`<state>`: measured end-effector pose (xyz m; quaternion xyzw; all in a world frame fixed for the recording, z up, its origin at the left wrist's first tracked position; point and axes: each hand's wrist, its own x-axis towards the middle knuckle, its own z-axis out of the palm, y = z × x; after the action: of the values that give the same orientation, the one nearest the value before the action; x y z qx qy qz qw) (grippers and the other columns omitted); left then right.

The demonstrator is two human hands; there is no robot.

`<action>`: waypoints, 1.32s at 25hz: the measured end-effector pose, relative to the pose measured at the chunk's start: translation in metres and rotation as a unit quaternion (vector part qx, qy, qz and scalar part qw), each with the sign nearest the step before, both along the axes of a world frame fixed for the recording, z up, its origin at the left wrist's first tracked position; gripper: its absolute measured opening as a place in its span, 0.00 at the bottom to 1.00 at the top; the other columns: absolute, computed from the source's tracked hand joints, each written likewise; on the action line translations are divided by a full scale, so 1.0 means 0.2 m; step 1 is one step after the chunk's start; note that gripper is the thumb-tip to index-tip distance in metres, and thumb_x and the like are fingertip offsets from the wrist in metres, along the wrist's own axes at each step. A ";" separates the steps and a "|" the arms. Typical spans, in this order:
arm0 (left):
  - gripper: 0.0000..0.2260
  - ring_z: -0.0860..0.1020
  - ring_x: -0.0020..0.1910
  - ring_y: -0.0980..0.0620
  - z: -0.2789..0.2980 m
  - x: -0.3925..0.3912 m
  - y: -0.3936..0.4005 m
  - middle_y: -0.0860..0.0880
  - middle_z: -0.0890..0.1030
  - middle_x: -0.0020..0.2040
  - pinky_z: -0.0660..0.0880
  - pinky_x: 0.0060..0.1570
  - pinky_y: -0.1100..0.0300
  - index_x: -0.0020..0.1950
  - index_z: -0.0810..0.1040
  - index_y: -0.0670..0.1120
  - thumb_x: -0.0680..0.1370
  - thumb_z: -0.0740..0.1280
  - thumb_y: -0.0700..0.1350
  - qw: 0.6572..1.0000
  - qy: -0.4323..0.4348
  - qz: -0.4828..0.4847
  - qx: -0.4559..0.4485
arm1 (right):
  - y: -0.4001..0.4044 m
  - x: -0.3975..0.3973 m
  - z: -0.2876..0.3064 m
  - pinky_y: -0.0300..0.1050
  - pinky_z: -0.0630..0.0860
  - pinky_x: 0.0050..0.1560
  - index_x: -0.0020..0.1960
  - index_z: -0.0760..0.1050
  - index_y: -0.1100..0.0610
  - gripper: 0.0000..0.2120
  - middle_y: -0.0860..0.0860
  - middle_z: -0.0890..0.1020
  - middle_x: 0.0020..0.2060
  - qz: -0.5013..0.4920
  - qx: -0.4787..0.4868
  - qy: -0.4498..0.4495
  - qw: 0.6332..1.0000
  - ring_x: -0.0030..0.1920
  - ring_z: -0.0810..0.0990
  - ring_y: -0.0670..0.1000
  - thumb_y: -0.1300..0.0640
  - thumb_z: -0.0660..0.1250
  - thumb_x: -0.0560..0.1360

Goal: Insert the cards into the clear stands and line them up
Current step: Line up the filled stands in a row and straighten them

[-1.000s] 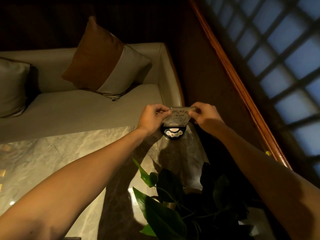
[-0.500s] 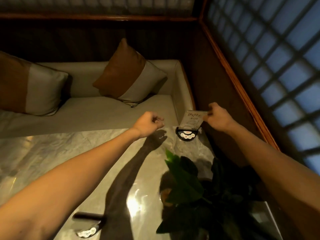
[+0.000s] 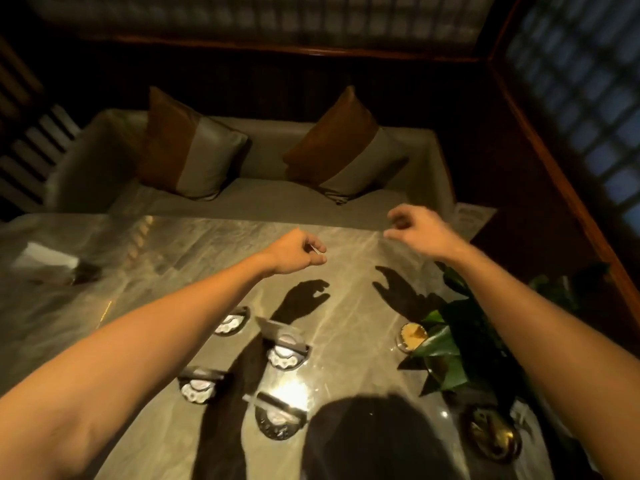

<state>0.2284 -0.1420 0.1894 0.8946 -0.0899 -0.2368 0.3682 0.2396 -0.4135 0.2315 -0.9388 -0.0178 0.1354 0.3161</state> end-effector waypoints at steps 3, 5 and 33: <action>0.15 0.81 0.52 0.52 -0.03 -0.17 0.22 0.48 0.84 0.55 0.72 0.49 0.62 0.62 0.82 0.46 0.77 0.73 0.49 1.000 0.011 0.004 0.013 | 0.34 -0.22 -0.10 0.46 0.75 0.62 0.70 0.74 0.54 0.24 0.53 0.80 0.65 0.067 0.003 0.013 0.998 0.64 0.79 0.52 0.51 0.73 0.75; 0.17 0.82 0.54 0.51 -0.05 -0.28 0.33 0.48 0.84 0.54 0.74 0.52 0.60 0.62 0.82 0.46 0.75 0.74 0.51 1.000 0.015 0.008 0.015 | 0.52 -0.36 -0.18 0.47 0.75 0.64 0.71 0.73 0.54 0.27 0.53 0.79 0.66 0.095 0.031 0.039 0.994 0.65 0.78 0.52 0.50 0.74 0.74; 0.07 0.80 0.47 0.61 -0.21 -0.59 0.32 0.60 0.85 0.50 0.76 0.47 0.59 0.54 0.84 0.56 0.78 0.69 0.53 0.986 -0.050 -0.159 0.030 | 0.39 -0.20 -0.30 0.47 0.79 0.51 0.60 0.80 0.55 0.10 0.49 0.84 0.53 0.095 -0.054 0.005 0.994 0.54 0.81 0.50 0.57 0.63 0.82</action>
<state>0.1097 -0.0785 0.1464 0.8903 -0.2422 -0.2502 0.2934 0.1997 -0.3359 0.1713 -0.9478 -0.0978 0.1703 0.2513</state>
